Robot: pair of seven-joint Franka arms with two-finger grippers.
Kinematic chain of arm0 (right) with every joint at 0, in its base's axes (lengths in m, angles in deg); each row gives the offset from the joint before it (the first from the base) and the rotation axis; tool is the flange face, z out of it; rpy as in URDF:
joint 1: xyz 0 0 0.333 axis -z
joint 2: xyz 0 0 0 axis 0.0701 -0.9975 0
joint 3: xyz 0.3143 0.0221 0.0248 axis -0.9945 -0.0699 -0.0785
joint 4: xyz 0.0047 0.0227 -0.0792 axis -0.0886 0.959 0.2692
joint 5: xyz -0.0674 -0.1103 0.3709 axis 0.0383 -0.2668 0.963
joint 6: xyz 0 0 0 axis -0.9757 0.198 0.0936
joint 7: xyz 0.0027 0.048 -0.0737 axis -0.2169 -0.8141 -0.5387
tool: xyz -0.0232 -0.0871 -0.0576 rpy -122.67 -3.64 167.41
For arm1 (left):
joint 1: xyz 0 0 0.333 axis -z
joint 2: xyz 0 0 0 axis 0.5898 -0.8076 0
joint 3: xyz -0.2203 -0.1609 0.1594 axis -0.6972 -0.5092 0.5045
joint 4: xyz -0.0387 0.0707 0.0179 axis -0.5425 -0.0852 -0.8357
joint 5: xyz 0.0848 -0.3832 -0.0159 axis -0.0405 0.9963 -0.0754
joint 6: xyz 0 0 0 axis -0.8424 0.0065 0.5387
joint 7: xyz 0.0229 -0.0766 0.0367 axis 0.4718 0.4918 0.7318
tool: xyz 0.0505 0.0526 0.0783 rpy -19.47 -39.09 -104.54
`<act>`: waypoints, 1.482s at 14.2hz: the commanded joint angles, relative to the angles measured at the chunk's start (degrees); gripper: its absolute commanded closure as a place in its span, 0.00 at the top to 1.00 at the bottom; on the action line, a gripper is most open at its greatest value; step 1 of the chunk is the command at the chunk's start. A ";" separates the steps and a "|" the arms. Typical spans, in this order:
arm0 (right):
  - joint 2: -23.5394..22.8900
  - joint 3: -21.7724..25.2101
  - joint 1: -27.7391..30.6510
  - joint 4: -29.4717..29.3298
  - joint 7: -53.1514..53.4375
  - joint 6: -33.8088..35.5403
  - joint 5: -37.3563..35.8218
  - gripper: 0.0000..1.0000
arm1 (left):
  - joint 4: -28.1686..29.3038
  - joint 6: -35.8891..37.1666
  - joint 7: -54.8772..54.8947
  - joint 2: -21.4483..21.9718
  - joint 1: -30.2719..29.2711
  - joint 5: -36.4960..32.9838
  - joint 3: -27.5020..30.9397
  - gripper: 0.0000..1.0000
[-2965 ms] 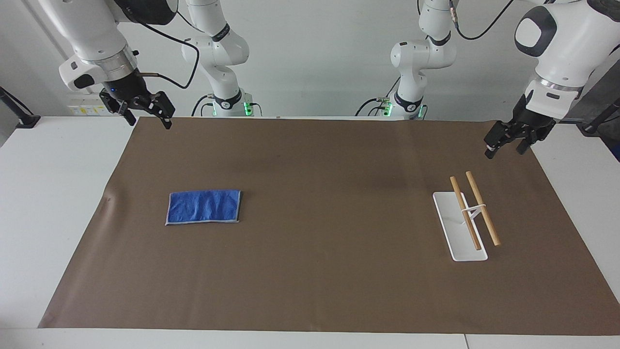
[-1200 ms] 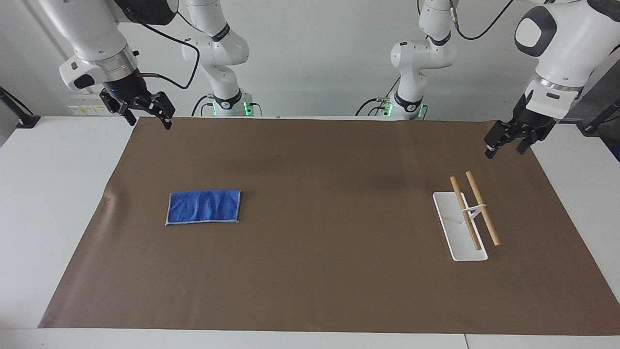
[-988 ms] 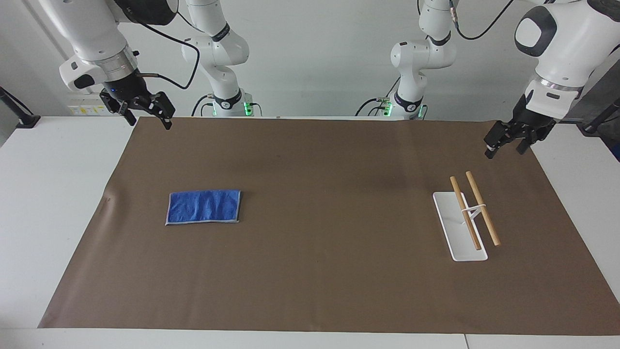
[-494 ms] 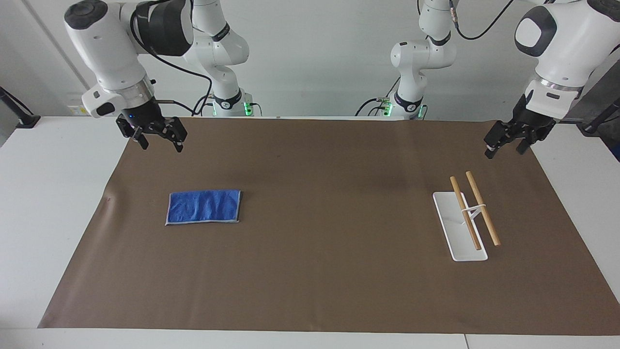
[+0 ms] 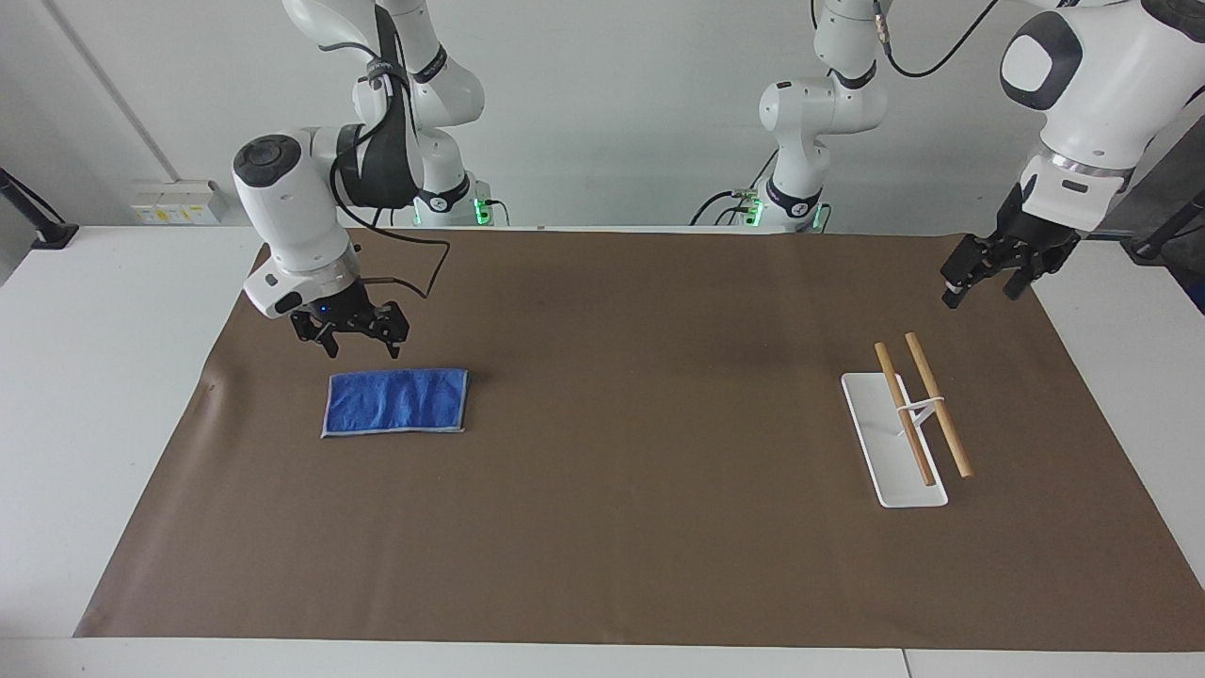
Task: Right arm passes towel to left arm to hang
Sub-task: 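Reach the right gripper down and grasp the blue towel's edge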
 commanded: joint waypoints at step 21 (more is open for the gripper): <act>-8.77 -0.28 2.61 10.83 -15.65 -21.57 6.79 0.95 | -0.06 1.16 0.25 0.48 -0.51 0.63 -0.10 1.00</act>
